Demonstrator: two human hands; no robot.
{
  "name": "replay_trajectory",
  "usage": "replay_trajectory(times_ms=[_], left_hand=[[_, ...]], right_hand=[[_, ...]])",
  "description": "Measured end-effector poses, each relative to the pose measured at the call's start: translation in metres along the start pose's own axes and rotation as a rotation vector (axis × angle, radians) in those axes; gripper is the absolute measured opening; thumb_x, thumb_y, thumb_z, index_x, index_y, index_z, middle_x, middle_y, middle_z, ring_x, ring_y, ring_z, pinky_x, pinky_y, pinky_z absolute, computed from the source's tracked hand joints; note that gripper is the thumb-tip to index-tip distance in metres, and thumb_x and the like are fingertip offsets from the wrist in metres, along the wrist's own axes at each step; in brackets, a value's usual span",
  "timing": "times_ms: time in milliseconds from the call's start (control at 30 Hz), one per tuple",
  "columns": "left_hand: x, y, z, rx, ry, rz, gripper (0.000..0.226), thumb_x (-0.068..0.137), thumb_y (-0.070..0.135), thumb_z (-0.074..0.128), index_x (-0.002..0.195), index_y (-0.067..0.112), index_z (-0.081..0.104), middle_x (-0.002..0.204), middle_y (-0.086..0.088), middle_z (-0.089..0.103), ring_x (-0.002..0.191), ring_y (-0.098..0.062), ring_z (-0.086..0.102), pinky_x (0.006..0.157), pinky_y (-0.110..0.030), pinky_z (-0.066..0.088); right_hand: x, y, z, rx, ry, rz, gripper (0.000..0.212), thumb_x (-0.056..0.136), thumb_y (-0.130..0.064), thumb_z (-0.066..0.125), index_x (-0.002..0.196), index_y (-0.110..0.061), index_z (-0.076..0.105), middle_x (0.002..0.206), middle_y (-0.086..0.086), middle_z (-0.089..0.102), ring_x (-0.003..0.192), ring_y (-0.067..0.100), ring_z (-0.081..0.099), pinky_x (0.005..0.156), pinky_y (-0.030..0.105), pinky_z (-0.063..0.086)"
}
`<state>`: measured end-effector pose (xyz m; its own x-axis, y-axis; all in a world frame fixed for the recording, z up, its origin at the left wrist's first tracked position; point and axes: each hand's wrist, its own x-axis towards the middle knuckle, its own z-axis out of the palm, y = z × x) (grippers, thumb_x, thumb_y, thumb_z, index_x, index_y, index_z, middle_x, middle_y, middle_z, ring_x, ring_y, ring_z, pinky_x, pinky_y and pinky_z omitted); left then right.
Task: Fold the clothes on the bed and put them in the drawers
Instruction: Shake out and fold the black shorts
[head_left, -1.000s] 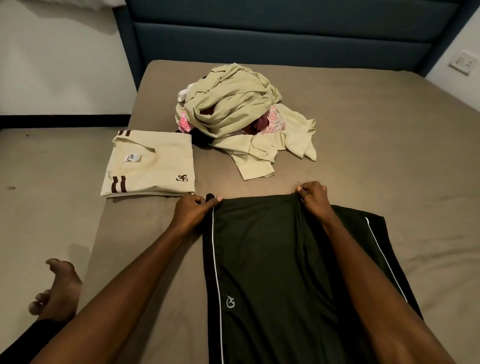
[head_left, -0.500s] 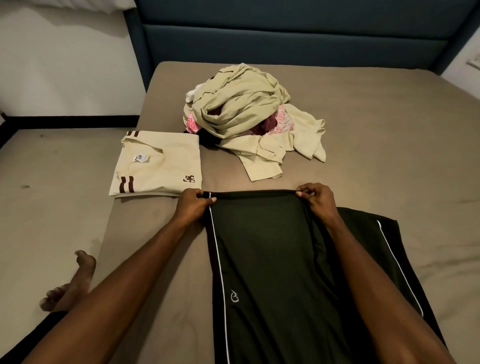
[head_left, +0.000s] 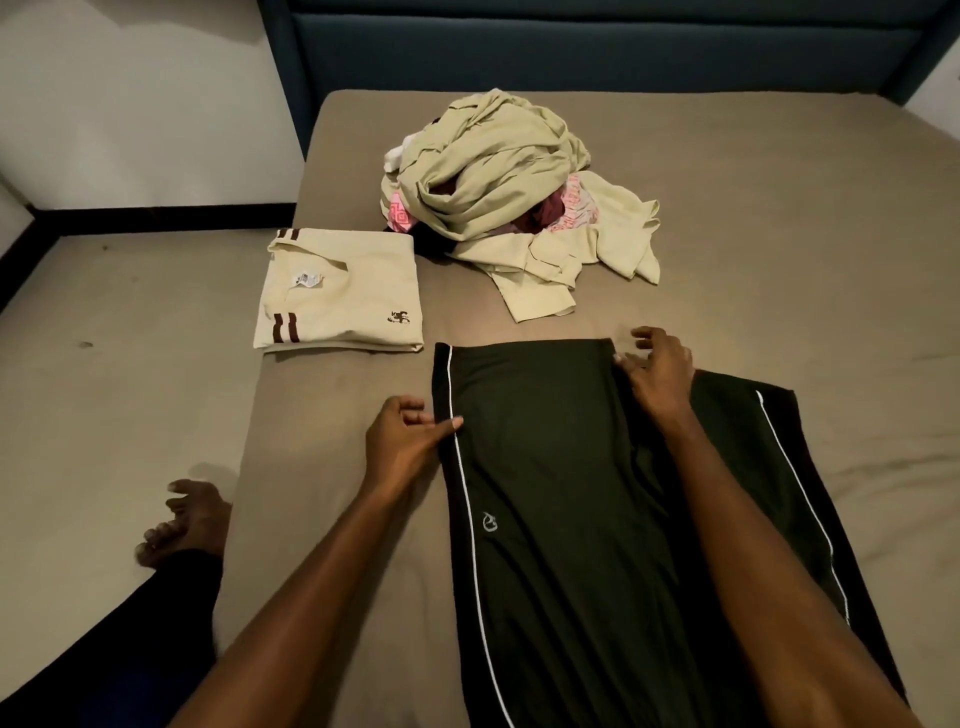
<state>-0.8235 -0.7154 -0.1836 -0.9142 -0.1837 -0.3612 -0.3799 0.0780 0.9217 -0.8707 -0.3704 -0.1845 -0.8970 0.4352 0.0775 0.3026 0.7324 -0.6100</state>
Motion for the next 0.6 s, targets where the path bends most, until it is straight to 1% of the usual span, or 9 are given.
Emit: replay_trajectory(times_ms=[33,100,200,300,367,400,500,567,600], left_hand=[[-0.021,-0.009,-0.006,-0.043,-0.005,-0.024,0.055,0.069,0.018,0.095,0.114,0.016,0.063,0.100,-0.010,0.070,0.090,-0.026,0.073,0.074,-0.036,0.064],[-0.056,-0.025,-0.015,-0.029,-0.030,-0.069,0.051,0.066,0.017,0.096,0.106,0.015,0.065,0.092,-0.014,0.072,0.083,-0.027,0.074,0.071,-0.040,0.065],[-0.097,-0.042,-0.024,0.109,-0.110,-0.073,0.049,0.057,0.028,0.100,0.092,0.013,0.070,0.078,-0.010,0.074,0.074,-0.031,0.073,0.070,-0.045,0.065],[-0.119,-0.050,-0.031,0.390,-0.201,0.018,0.049,0.058,0.041,0.099,0.092,0.024,0.068,0.074,0.002,0.073,0.064,-0.010,0.069,0.061,-0.032,0.061],[-0.126,-0.053,-0.032,0.578,-0.201,0.089,0.052,0.061,0.043,0.096,0.098,0.031,0.061,0.076,0.008,0.069,0.064,-0.002,0.066,0.061,-0.028,0.057],[-0.127,-0.055,-0.031,0.638,-0.191,0.115,0.053,0.063,0.041,0.094,0.101,0.032,0.059,0.077,0.010,0.068,0.067,-0.003,0.066,0.064,-0.030,0.057],[-0.134,-0.059,-0.029,0.634,-0.135,0.160,0.045,0.066,0.028,0.088,0.101,0.031,0.058,0.075,0.011,0.068,0.068,-0.006,0.066,0.071,-0.038,0.059],[-0.138,-0.062,-0.028,0.568,-0.101,0.173,0.041,0.067,0.022,0.086,0.098,0.029,0.060,0.072,0.010,0.068,0.067,-0.007,0.067,0.070,-0.036,0.060],[-0.141,-0.063,-0.028,0.541,-0.097,0.184,0.040,0.067,0.019,0.086,0.096,0.028,0.061,0.071,0.009,0.068,0.066,-0.007,0.067,0.068,-0.033,0.059]], right_hand=[[-0.024,0.000,-0.004,-0.053,0.055,-0.016,0.043,0.094,-0.033,0.071,0.134,-0.023,0.057,0.133,0.007,0.059,0.128,0.028,0.050,0.110,0.046,0.037],[-0.082,-0.001,-0.010,-0.084,0.119,-0.047,0.038,0.096,-0.028,0.068,0.131,-0.019,0.060,0.134,0.011,0.056,0.129,0.031,0.046,0.109,0.048,0.036],[-0.174,0.000,-0.009,-0.092,0.141,-0.153,0.022,0.094,-0.025,0.065,0.115,-0.017,0.068,0.116,0.009,0.062,0.110,0.032,0.054,0.094,0.044,0.042],[-0.257,-0.010,-0.004,-0.039,0.144,-0.239,0.017,0.088,-0.034,0.062,0.096,-0.020,0.069,0.097,0.000,0.064,0.090,0.028,0.057,0.078,0.042,0.043],[-0.307,-0.027,-0.004,-0.034,0.101,-0.293,0.019,0.087,-0.043,0.063,0.086,-0.024,0.066,0.088,-0.005,0.062,0.082,0.022,0.056,0.074,0.040,0.041],[-0.328,-0.036,-0.002,-0.061,0.056,-0.324,0.024,0.085,-0.049,0.065,0.082,-0.025,0.064,0.083,-0.007,0.061,0.078,0.020,0.055,0.073,0.040,0.038],[-0.377,-0.054,0.014,-0.300,-0.095,-0.433,0.040,0.070,-0.065,0.067,0.075,-0.025,0.064,0.074,-0.005,0.062,0.071,0.019,0.057,0.074,0.039,0.033],[-0.393,-0.062,0.021,-0.417,-0.171,-0.474,0.036,0.059,-0.057,0.076,0.073,-0.024,0.066,0.072,-0.003,0.062,0.067,0.020,0.060,0.074,0.039,0.040],[-0.397,-0.064,0.021,-0.423,-0.169,-0.490,0.032,0.056,-0.049,0.079,0.070,-0.024,0.065,0.070,-0.003,0.061,0.065,0.020,0.059,0.070,0.038,0.046]])
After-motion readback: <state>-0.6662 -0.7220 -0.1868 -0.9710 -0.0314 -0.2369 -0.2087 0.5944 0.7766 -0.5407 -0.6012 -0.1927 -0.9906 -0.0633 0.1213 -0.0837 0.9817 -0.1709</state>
